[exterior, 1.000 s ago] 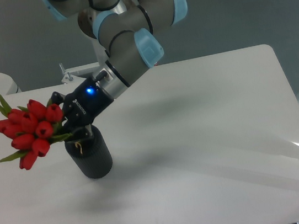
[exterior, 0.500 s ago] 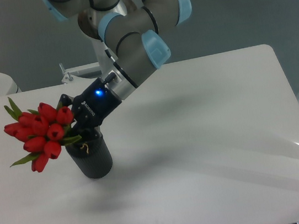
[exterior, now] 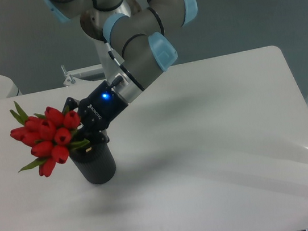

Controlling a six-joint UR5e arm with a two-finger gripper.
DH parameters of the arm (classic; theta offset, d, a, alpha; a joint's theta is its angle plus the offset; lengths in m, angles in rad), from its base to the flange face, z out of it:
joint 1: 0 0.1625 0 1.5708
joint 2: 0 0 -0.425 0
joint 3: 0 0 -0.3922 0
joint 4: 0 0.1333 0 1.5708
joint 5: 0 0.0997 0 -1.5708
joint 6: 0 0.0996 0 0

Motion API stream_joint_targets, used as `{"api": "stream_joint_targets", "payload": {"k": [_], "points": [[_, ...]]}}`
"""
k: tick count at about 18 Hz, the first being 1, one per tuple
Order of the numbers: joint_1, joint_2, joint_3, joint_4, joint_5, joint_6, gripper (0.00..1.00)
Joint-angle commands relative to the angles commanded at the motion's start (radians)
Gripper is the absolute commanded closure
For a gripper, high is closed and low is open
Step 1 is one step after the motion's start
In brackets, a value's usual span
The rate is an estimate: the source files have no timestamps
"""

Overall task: Insert the flowers into the vase
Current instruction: 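Rotate the bouquet upright while pushing the stems deeper into the vase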

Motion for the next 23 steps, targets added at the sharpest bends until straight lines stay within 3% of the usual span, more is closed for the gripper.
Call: {"api": "stream_joint_targets", "payload": {"k": [9,11,12,19,23], "points": [[0.000,-0.014,0.002,-0.002,0.000,-0.002,0.75],[0.000,-0.020,0.003,-0.002,0.000,0.000,0.71],[0.002,-0.026,0.003,-0.002,0.000,0.000,0.64],[0.006,-0.031,0.005,-0.002,0.000,-0.002,0.53],[0.015,-0.031,0.003,-0.002,0.000,-0.002,0.38]]}}
